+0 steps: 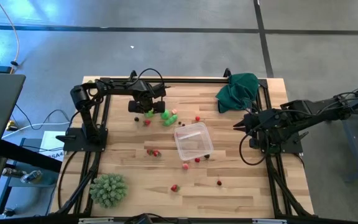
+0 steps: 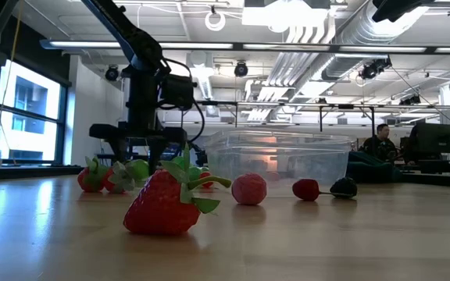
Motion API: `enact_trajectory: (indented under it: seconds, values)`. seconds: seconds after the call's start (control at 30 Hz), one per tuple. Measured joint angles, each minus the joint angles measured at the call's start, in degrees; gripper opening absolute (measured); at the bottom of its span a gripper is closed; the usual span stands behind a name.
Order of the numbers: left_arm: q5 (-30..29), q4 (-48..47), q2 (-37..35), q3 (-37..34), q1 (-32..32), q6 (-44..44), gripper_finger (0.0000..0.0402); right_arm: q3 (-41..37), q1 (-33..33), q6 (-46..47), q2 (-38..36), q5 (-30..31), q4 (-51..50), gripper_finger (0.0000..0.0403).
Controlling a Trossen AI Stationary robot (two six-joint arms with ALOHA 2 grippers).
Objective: Pick and placing Produce into tupperware
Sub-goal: Put the green cabbage into the transparent container
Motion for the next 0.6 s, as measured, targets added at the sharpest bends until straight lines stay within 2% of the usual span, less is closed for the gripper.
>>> enact_trajectory:
  seconds: [0.17, 0.4, 0.6]
  values:
    - [0.1, 0.7, 0.0, 0.0, 0.0, 7.5, 0.0243, 0.0, 0.0, 0.0, 0.0, 0.0, 0.0, 0.0032]
    - [0.1, 2.3, 0.0, 0.0, 0.0, 25.0, 0.0266, 0.0, 0.0, 0.0, 0.0, 0.0, 0.0, 0.0032]
    - [0.1, 2.8, 0.0, 0.0, 0.0, 37.2, 0.0262, 0.0, 0.0, 0.0, 0.0, 0.0, 0.0, 0.0032]
